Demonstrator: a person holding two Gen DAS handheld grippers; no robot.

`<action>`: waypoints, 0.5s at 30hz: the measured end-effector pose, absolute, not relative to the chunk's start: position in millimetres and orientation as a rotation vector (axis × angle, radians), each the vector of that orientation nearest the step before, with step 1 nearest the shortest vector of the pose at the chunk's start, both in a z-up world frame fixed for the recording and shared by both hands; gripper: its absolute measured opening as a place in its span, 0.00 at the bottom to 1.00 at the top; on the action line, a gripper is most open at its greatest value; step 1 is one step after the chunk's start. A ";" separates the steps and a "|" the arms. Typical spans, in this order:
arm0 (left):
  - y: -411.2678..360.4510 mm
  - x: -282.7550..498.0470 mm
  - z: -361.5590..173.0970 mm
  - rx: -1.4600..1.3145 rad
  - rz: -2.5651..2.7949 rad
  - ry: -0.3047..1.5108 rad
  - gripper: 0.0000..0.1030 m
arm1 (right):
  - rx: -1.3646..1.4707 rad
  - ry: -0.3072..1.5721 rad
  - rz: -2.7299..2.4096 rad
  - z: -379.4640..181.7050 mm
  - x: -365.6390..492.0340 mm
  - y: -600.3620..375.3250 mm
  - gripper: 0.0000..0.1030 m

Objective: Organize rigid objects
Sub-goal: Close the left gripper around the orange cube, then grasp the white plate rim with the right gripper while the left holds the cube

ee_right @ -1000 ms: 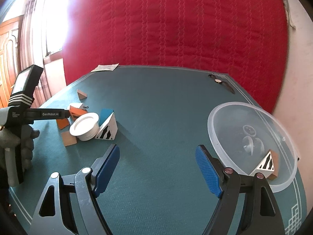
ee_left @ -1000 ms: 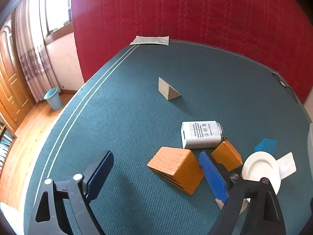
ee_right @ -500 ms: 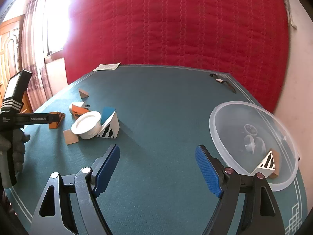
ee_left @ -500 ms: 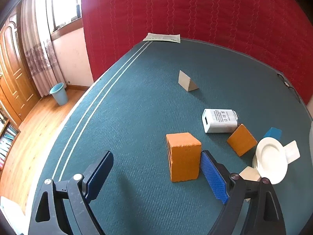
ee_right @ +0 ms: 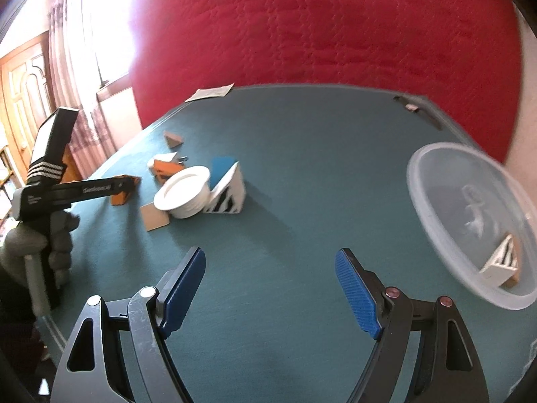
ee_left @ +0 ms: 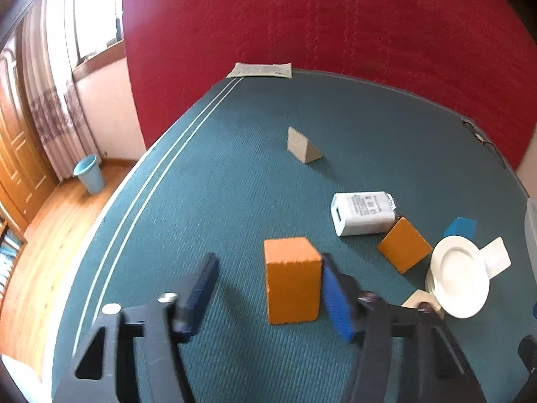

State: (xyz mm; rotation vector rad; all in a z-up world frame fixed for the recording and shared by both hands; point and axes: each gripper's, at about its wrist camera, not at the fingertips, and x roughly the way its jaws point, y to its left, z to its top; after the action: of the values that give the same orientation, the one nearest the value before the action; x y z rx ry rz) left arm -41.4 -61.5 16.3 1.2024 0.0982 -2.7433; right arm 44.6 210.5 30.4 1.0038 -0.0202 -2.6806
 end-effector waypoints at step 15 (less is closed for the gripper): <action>-61.8 -34.8 16.3 1.207 -2.799 0.066 0.30 | 1.061 -0.146 -2.449 28.7 16.6 161.9 0.77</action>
State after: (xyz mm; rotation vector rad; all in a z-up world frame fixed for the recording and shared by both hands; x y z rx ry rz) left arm -34.8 -61.8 16.3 1.2066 0.0657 -2.7989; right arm 16.6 161.9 28.7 1.0608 -0.1464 -2.4493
